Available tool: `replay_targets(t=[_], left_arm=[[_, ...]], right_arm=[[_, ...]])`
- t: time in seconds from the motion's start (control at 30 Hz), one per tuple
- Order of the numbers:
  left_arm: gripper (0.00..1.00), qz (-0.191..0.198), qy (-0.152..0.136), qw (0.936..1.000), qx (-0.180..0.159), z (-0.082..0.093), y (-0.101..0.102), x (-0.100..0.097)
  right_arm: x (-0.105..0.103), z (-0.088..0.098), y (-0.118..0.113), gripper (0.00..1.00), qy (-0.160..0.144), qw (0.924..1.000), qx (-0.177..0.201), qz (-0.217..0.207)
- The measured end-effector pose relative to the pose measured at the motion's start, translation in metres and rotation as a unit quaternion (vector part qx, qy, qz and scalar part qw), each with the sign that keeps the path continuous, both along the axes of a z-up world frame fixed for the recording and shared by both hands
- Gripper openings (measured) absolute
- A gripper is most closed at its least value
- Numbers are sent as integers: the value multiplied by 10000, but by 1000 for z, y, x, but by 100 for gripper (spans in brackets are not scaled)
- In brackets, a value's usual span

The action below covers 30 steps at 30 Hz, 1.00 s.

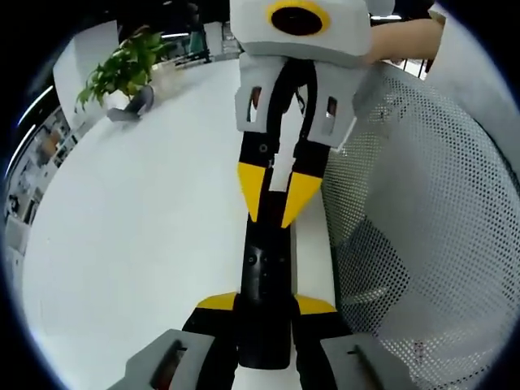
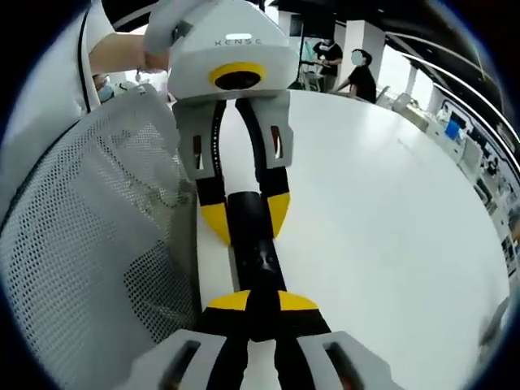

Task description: Press the specified remote control buttons in sequence, fully releasing each button before pressing the next.

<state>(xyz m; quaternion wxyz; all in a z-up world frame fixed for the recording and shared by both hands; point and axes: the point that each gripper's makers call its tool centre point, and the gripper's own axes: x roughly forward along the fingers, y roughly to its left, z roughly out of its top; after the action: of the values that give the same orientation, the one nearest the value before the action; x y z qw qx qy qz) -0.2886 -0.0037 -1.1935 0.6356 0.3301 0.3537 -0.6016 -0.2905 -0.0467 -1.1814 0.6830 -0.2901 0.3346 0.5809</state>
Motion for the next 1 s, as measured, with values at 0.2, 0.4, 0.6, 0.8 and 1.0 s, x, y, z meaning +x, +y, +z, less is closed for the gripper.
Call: replay_targets(t=[0.2, 0.4, 0.6, 0.8, 1.0], left_arm=[[24, -14, 3, 10000, -83, 0, -2, 0], [24, -7, 19, 10000, -96, 0, -2, 0], [24, -55, 16, 10000, 15, 0, -2, 0], [24, -65, 24, 9999, -109, 0, -3, 0], [24, -68, 20, 9999, -149, 0, -2, 0]], right_arm=[[2, -1, 2, 7, 114, 9998, -17, 172], [0, -2, 3, 7, 129, 9971, -401, 629], [1, -3, 4, 7, 157, 9930, -771, 879], [0, -5, 4, 7, 145, 9885, -1232, 860], [0, -2, 5, 8, -107, 9962, -252, 830]])
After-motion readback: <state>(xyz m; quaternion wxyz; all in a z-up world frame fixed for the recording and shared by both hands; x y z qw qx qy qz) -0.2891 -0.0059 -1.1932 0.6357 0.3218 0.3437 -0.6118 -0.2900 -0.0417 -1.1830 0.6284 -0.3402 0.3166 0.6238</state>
